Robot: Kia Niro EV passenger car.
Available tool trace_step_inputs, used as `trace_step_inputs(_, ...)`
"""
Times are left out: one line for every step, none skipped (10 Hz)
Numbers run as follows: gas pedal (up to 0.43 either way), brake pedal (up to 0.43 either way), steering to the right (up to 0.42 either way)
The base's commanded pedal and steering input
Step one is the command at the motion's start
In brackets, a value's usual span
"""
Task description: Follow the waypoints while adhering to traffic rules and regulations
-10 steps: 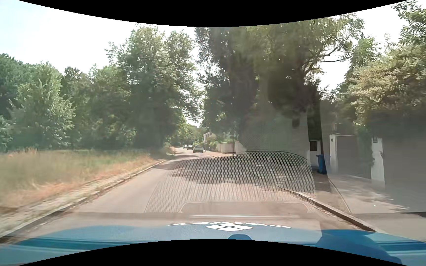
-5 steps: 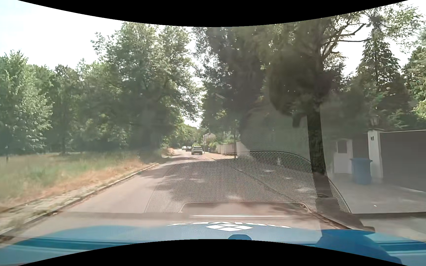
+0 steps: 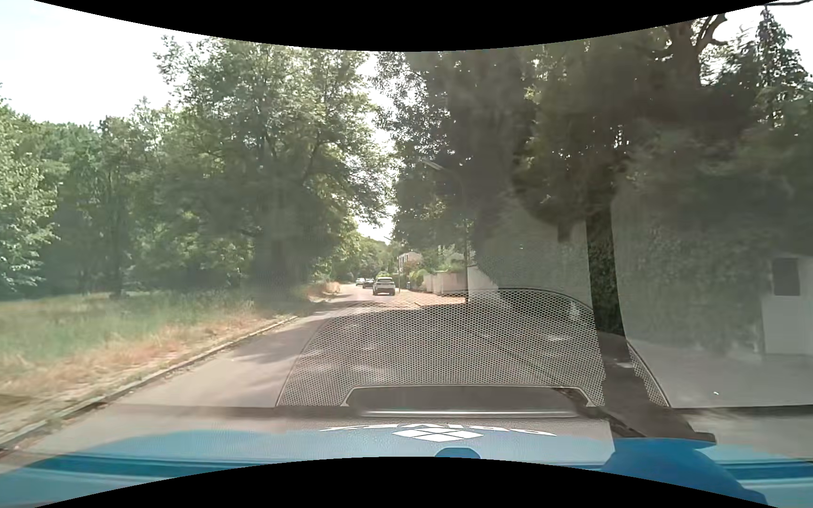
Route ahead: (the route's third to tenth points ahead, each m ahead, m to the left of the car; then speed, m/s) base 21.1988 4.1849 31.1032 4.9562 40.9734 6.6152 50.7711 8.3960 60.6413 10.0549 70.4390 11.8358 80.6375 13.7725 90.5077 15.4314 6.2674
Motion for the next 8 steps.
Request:
trace_step_inputs(0.138,0.0,-0.043)
trace_step_inputs(0.138,0.0,-0.044)
trace_step_inputs(0.138,0.0,-0.044)
trace_step_inputs(0.138,0.0,-0.044)
trace_step_inputs(0.138,0.0,-0.044)
trace_step_inputs(0.138,0.0,-0.044)
trace_step_inputs(0.15,0.0,-0.044)
trace_step_inputs(0.15,0.0,-0.044)
